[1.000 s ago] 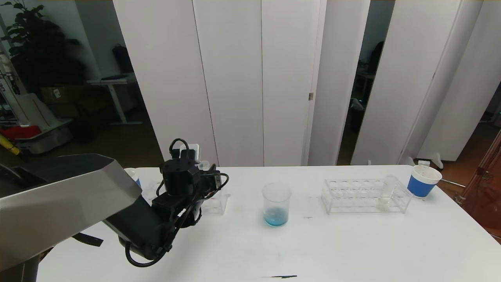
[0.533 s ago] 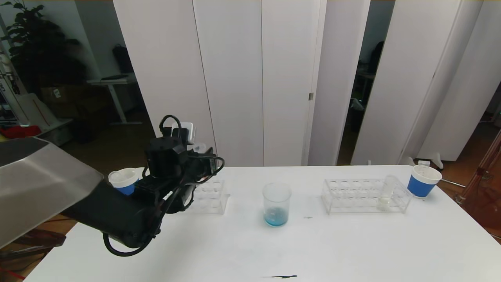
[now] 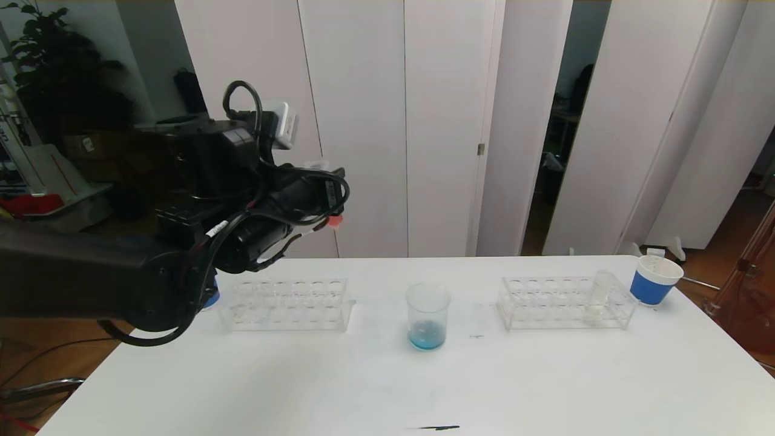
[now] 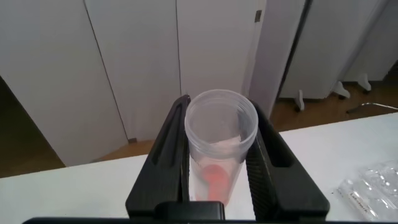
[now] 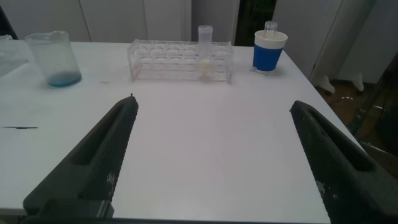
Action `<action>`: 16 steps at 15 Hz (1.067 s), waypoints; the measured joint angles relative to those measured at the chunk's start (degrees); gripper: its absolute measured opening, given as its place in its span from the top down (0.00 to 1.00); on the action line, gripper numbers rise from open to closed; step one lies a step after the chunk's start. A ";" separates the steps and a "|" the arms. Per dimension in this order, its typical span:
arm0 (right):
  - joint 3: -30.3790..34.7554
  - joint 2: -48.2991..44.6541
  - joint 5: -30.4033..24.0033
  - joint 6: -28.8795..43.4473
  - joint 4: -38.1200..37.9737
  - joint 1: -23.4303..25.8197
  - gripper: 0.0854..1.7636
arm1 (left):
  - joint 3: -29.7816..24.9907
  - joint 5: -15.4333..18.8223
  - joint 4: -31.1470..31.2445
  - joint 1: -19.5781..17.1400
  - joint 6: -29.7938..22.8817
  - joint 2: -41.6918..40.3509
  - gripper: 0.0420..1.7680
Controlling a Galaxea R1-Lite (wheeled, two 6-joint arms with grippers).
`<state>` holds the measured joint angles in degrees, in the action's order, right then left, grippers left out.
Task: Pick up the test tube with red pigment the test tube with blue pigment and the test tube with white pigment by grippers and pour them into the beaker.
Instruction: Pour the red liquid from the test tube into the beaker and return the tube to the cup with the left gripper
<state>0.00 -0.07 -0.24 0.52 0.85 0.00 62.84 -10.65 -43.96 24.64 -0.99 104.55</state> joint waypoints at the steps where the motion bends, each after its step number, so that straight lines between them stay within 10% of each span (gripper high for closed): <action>1: 0.00 0.00 0.00 0.02 0.00 0.00 0.01 | 1.38 1.45 0.66 0.52 0.11 -0.30 0.68; 16: 0.00 0.00 0.02 -0.01 0.00 0.00 0.01 | 1.95 42.13 -4.91 2.47 32.10 13.62 0.68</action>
<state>0.00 -0.07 -0.22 0.51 0.85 0.00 64.79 31.48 -48.87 27.11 31.11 118.16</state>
